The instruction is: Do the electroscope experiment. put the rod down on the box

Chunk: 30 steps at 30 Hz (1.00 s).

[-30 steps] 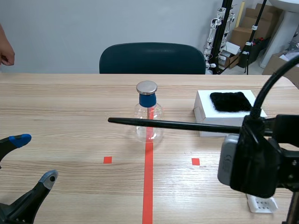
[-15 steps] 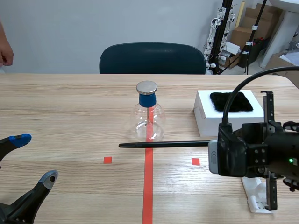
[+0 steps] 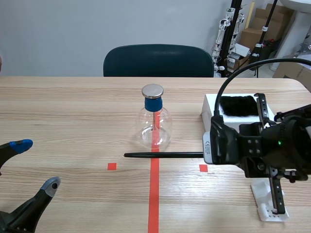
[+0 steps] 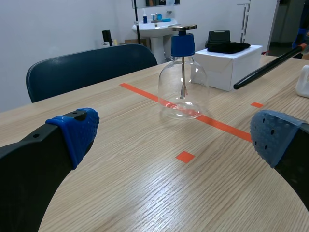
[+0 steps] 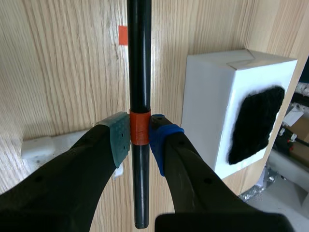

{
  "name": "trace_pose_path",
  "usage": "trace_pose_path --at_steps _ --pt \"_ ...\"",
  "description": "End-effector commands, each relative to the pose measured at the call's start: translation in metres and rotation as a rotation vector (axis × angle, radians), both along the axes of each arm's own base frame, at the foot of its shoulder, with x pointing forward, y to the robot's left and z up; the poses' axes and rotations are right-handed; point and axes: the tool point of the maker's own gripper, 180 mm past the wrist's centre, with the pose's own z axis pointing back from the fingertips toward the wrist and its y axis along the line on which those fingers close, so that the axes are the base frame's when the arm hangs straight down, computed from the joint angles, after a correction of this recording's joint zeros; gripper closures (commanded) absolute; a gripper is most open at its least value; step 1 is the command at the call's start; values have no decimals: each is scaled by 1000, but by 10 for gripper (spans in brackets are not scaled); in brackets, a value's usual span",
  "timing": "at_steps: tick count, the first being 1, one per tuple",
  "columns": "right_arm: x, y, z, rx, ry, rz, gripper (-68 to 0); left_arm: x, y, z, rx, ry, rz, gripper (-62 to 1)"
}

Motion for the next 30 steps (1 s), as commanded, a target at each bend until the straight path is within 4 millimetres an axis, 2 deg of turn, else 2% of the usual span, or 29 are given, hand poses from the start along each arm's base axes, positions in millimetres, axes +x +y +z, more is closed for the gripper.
trace_pose_path --at_steps 1,6,15,22,30 --pt "9 0 11 -4 -28 -18 -51 1 3 14 -33 -60 3 -623" --pt "3 -7 1 -41 48 -83 -51 1 3 14 -33 -60 3 -623" --pt "-6 1 -17 -29 162 -44 -51 1 3 14 -33 -60 3 -623" --pt "3 2 -20 -4 197 -58 -51 1 3 14 -33 -60 3 -623" --pt "-7 -3 -42 -52 267 -44 -51 1 3 14 -33 -60 3 -623"
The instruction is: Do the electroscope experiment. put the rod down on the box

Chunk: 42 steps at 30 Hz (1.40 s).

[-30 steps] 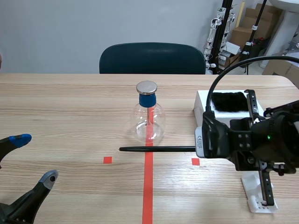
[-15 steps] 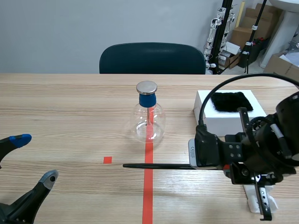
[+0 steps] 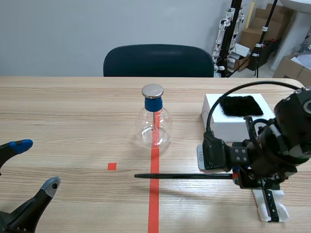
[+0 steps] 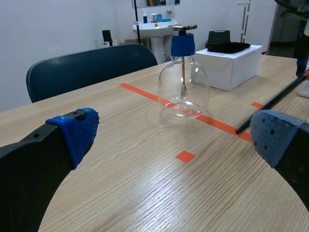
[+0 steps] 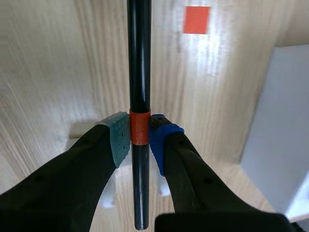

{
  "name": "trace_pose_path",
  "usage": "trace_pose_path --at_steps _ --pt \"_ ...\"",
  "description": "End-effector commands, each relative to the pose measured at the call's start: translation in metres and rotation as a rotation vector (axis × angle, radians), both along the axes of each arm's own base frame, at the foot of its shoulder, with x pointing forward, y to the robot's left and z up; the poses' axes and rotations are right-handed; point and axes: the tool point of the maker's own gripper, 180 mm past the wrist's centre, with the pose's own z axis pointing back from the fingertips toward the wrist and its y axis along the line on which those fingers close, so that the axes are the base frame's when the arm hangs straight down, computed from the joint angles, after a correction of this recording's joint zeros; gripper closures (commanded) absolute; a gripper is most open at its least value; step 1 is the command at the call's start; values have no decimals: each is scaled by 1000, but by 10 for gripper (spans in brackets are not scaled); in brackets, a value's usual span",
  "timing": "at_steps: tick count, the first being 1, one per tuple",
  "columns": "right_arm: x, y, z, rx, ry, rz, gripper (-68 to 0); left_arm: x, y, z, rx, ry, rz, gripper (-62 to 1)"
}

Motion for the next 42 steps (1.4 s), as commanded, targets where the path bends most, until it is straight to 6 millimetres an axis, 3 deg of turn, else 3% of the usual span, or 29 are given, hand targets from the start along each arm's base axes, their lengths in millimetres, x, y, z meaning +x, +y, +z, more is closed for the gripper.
trace_pose_path --at_steps 1,8,15,22,34,42 --pt "6 3 5 2 -15 17 -51 1 3 14 -33 -60 3 -623" --pt "4 1 0 -6 1 11 -51 1 3 14 -33 -60 3 -623" --pt "16 0 -3 -32 -4 24 -51 1 3 14 -33 -60 3 -623" --pt "13 5 -18 -64 35 54 -51 1 3 14 -33 -60 3 -623" --pt "12 6 -20 -65 41 53 -54 1 3 14 -33 -60 3 -623" --pt "10 6 -23 -57 35 25 -229 1 3 14 -33 -60 3 -623"
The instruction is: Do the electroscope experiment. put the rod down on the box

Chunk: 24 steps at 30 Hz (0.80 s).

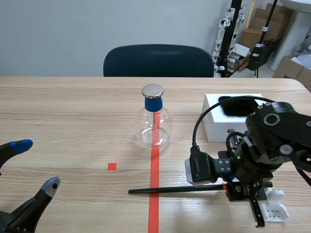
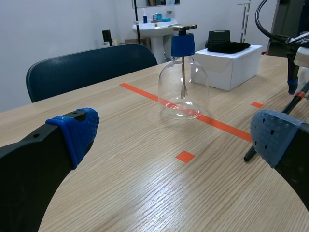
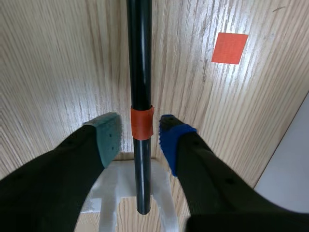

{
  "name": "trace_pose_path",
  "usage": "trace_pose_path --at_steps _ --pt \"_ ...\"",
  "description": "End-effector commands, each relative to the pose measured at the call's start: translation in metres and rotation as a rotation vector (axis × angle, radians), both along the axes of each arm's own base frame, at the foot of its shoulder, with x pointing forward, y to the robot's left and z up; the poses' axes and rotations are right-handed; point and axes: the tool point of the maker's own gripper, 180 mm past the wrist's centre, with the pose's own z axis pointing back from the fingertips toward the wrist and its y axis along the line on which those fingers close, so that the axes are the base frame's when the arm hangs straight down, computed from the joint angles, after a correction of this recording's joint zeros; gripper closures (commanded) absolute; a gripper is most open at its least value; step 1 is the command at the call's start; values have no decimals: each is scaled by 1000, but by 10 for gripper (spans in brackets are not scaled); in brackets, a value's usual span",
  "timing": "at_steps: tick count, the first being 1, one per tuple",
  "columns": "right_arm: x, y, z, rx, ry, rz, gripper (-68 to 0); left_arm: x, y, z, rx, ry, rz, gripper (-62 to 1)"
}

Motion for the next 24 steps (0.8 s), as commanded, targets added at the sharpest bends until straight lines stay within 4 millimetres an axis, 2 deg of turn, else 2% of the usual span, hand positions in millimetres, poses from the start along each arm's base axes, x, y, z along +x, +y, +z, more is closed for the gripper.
trace_pose_path --at_steps 1,7,17,19,24 --pt "10 -3 5 4 -44 -45 -256 1 3 14 -32 -59 3 -623" --pt "25 -4 8 30 -126 -166 -442 1 3 14 -32 -59 3 -623" --pt "33 -7 11 38 -169 -220 -648 1 3 14 -32 -59 3 -623" --pt "33 -6 11 49 -171 -219 -673 1 3 14 -32 -59 3 -623" --pt "34 1 12 89 -173 -209 -674 1 3 14 -32 -59 3 -623"
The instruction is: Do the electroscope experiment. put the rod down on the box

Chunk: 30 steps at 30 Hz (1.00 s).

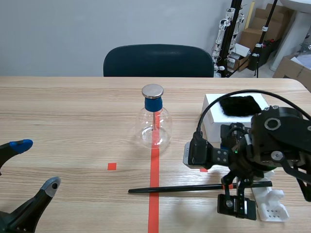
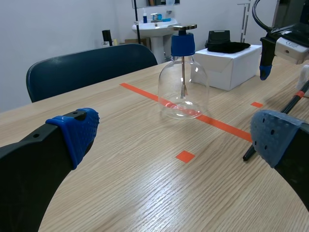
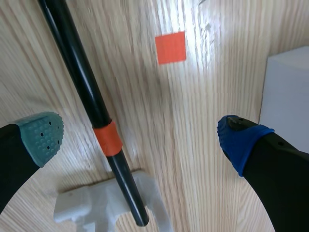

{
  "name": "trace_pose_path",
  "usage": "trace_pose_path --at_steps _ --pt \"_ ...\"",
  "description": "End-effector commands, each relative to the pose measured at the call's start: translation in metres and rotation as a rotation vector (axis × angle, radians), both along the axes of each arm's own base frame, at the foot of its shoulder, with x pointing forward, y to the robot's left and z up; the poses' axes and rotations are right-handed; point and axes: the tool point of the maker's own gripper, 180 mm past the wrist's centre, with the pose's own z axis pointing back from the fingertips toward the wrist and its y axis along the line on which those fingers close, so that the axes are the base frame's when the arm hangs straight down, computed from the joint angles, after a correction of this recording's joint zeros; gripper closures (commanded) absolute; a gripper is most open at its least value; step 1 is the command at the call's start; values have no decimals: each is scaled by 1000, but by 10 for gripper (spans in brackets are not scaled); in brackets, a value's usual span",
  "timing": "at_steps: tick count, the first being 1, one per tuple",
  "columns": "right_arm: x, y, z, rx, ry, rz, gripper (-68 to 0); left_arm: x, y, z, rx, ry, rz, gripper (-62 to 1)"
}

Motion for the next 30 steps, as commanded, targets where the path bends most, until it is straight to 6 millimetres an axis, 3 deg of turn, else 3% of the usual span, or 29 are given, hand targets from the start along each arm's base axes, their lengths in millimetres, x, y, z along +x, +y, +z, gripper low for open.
trace_pose_path --at_steps 1,30 --pt "9 -5 8 -2 -28 -7 -674 1 3 14 -32 -59 3 -623" --pt "9 -10 8 -10 -29 -8 -674 1 3 14 -32 -59 3 -623"
